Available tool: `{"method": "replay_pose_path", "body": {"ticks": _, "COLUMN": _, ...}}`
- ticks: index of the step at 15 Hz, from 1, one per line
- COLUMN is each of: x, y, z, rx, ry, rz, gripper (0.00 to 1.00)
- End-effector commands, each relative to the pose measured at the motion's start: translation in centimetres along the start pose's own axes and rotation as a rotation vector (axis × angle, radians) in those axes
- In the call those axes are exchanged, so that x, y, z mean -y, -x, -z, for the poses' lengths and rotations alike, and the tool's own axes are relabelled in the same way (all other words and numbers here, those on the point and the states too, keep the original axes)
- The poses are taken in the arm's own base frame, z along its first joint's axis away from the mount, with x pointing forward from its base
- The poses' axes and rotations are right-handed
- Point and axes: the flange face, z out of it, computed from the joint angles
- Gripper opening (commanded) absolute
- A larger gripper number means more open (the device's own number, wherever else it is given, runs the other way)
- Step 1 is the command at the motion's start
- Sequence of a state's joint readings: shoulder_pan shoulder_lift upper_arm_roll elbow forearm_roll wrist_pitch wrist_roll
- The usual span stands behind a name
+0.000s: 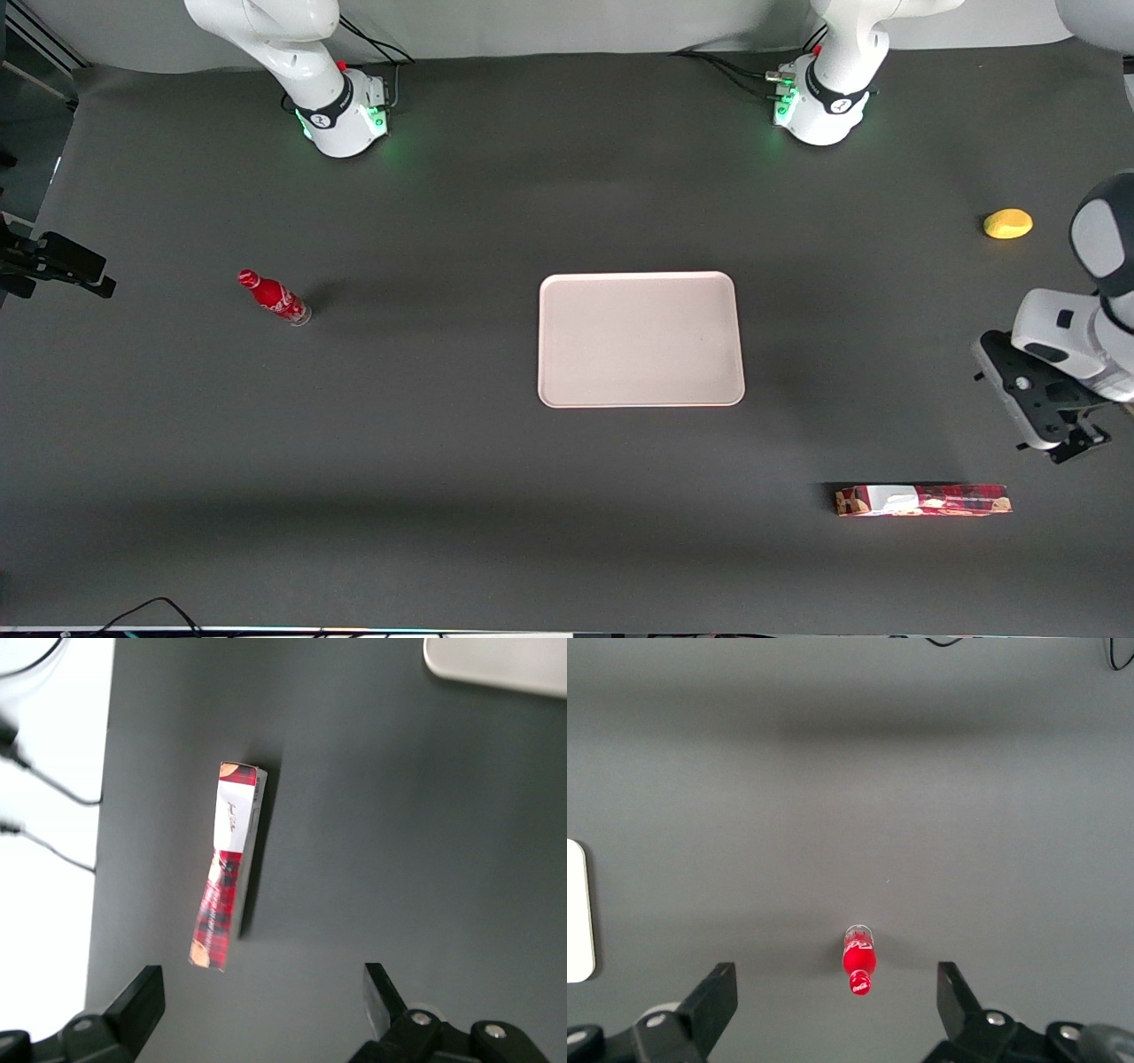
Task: Place red cookie box on tray
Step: 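Move the open left gripper down over the red-and-white cookie box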
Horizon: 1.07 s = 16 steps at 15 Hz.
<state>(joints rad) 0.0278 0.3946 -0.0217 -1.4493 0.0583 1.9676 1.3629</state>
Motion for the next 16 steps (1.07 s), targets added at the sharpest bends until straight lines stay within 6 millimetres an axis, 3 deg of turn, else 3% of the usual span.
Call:
{"method": "replay_pose_path", "body": {"ticks": 1, "x": 2.0, "y": 0.6, "z": -4.2, "rx": -0.007, "ry": -0.024, "rz": -0.168, "gripper": 1.00}}
{"method": "replay_pose_path", "body": {"ticks": 5, "x": 2.5, "y": 0.3, "z": -10.1, "rx": -0.019, "ry": 0.005, "rz": -0.176, "gripper": 1.00}}
{"method": "replay_pose_path", "body": {"ticks": 10, "x": 3.4, "y": -0.1, "z": -16.0, "rx": -0.037, "ry": -0.059, "rz": -0.171, "gripper": 1.00}}
{"method": "replay_pose_path", "body": {"ticks": 16, "x": 3.5, "y": -0.3, "z": -20.6, "rx": -0.068, "ry": -0.093, "rz": -0.145, "gripper": 1.00}}
